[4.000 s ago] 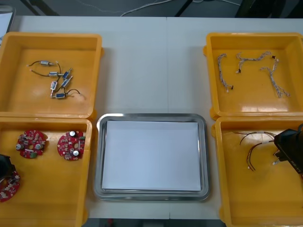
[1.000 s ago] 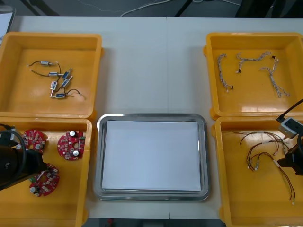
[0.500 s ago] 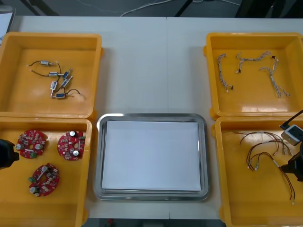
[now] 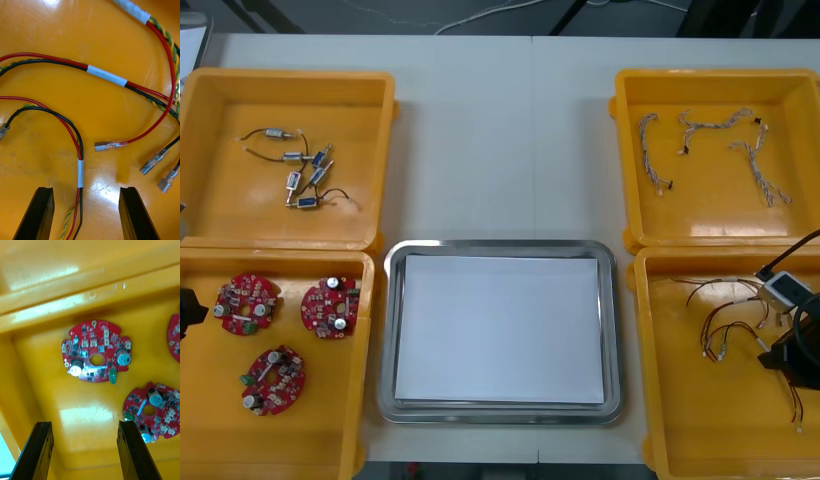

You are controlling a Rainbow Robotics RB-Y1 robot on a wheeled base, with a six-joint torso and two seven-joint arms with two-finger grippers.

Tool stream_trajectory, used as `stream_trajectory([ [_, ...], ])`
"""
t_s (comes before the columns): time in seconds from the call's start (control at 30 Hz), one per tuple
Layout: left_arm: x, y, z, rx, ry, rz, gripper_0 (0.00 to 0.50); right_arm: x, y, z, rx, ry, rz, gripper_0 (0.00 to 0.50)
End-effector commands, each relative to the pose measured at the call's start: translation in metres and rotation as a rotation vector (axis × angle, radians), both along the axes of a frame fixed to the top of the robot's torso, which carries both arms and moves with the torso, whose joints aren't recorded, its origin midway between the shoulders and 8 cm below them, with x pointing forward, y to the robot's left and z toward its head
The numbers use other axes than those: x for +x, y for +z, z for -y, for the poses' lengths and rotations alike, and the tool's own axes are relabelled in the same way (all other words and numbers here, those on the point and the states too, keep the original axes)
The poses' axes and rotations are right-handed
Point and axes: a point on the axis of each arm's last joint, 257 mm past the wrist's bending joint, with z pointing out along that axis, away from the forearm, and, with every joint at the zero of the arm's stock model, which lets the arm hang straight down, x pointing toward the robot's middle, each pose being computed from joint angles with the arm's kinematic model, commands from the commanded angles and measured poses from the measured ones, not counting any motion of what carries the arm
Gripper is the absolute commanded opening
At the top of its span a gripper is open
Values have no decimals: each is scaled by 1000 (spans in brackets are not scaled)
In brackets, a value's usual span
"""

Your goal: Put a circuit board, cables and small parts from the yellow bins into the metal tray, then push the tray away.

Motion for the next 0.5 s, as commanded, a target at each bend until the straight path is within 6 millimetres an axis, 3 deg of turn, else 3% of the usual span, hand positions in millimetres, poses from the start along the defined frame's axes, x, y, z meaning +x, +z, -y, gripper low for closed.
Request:
stream_trajectory([
  [0.03, 17, 23, 14, 197, -349, 46, 500, -8, -8, 4, -8, -39, -18, 500],
  [0.5, -9, 10, 73, 101, -708, 27, 500, -10, -17, 0, -16, -57, -28, 500],
])
